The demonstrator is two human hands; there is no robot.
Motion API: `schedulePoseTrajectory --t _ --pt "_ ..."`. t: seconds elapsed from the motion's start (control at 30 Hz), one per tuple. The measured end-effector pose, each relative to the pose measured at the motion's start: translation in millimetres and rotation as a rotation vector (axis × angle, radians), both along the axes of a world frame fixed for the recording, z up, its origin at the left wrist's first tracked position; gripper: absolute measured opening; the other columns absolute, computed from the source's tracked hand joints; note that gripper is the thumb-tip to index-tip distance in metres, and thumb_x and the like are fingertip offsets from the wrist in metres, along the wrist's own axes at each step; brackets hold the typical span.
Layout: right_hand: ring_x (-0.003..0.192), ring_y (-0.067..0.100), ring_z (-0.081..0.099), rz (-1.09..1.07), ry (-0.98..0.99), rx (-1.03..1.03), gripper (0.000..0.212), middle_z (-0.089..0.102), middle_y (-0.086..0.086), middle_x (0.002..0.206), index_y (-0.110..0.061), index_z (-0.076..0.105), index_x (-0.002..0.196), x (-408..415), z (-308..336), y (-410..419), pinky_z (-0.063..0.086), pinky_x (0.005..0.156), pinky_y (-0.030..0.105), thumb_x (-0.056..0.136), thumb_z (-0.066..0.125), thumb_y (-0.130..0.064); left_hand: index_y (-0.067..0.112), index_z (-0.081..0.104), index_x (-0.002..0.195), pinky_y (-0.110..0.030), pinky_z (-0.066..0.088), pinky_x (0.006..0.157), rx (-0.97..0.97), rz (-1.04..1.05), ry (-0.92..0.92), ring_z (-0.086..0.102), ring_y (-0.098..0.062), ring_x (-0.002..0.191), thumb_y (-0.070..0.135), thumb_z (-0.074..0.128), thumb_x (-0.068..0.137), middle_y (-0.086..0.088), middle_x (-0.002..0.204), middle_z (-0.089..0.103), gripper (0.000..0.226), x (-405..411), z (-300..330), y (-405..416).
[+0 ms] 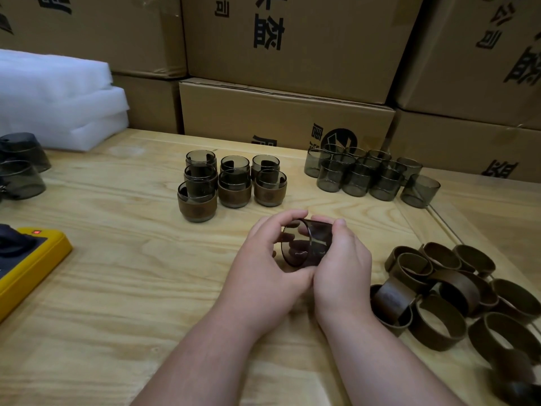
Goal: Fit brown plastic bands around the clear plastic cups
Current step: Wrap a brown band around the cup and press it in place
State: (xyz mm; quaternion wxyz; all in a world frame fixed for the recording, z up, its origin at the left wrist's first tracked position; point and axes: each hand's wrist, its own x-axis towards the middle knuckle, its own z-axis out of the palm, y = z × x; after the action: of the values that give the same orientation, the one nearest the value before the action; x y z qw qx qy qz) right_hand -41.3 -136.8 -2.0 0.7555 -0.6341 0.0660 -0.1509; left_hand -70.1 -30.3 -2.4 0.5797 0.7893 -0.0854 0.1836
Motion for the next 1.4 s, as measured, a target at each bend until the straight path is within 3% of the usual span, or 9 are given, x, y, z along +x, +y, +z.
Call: schedulePoseTrajectory --t 0.2,0.53,0.7,0.87,0.93,1.03,1.17,1.3,1.4 --pt "0.095 0.020 0.075 -0.033 -0.024 -0.053 0.037 0.079 0.002 0.095 -0.039 0.074 0.091 3 -3 2 0.059 0.091 0.050 0.091 0.038 -0.045 0.059 0.057 0.122 -0.007 0.045 0.089 0.022 -0.004 -0.008 0.059 0.006 0.110 0.017 0.086 0.066 0.037 0.121 0.051 0.076 2 -5 0" --pt "0.101 0.006 0.073 -0.029 -0.105 -0.129 0.024 0.079 -0.013 0.100 -0.029 0.080 0.095 2 -1 2 0.059 0.097 0.042 0.104 0.059 -0.022 0.054 0.059 0.127 -0.017 0.053 0.090 -0.089 0.099 0.027 0.062 0.006 0.103 0.033 0.086 0.065 0.021 0.122 0.055 0.071 5 -6 0" --pt "0.103 -0.006 0.069 0.055 -0.090 -0.159 0.023 0.077 -0.024 0.103 -0.030 0.078 0.103 -3 3 3 0.057 0.097 0.027 0.103 0.059 -0.018 0.075 0.042 0.123 -0.025 0.057 0.087 -0.217 0.156 0.020 0.068 0.001 0.099 0.040 0.085 0.059 0.021 0.118 0.060 0.084 5 -2 2" --pt "0.100 0.024 0.074 0.184 -0.084 -0.120 0.020 0.079 0.006 0.100 -0.014 0.077 0.107 -7 2 5 0.059 0.094 0.048 0.102 0.062 -0.027 0.075 0.036 0.128 -0.014 0.052 0.085 -0.158 0.190 -0.049 0.061 0.007 0.112 0.028 0.088 0.072 0.034 0.123 0.059 0.090 6 -3 3" --pt "0.098 0.018 0.075 0.279 -0.125 -0.113 0.024 0.079 0.005 0.103 -0.011 0.074 0.113 -8 0 6 0.060 0.085 0.033 0.099 0.067 -0.028 0.067 0.041 0.133 -0.011 0.050 0.086 -0.136 0.197 -0.094 0.060 0.008 0.116 0.029 0.082 0.075 0.035 0.127 0.059 0.080 5 -2 4" --pt "0.087 0.009 0.075 0.315 -0.170 -0.075 0.025 0.079 0.002 0.097 -0.010 0.074 0.111 -8 -1 4 0.056 0.073 0.019 0.091 0.069 -0.025 0.061 0.041 0.139 -0.021 0.052 0.096 -0.103 0.193 -0.116 0.061 0.001 0.120 0.030 0.075 0.078 0.028 0.134 0.060 0.076 3 0 3" --pt "0.099 0.029 0.076 0.299 -0.157 0.055 0.024 0.079 0.010 0.104 -0.010 0.075 0.112 -5 -2 3 0.062 0.085 0.040 0.090 0.074 -0.021 0.059 0.040 0.139 -0.008 0.048 0.087 -0.150 0.180 -0.056 0.060 0.014 0.114 0.032 0.079 0.076 0.023 0.137 0.061 0.078 4 0 1" --pt "0.099 0.035 0.076 0.274 -0.153 0.078 0.032 0.079 0.013 0.100 -0.009 0.075 0.110 -3 -5 4 0.061 0.089 0.050 0.087 0.068 -0.031 0.046 0.054 0.136 -0.038 0.057 0.097 -0.177 0.135 0.075 0.067 -0.002 0.112 0.042 0.079 0.068 0.028 0.129 0.063 0.073 6 -2 2" --pt "0.100 0.036 0.075 0.297 -0.151 0.074 0.029 0.079 0.011 0.102 -0.014 0.076 0.108 -2 -6 4 0.060 0.081 0.042 0.088 0.063 -0.032 0.049 0.056 0.132 -0.041 0.058 0.095 -0.148 0.151 0.083 0.069 -0.004 0.108 0.039 0.081 0.068 0.035 0.124 0.062 0.070 5 -1 2"
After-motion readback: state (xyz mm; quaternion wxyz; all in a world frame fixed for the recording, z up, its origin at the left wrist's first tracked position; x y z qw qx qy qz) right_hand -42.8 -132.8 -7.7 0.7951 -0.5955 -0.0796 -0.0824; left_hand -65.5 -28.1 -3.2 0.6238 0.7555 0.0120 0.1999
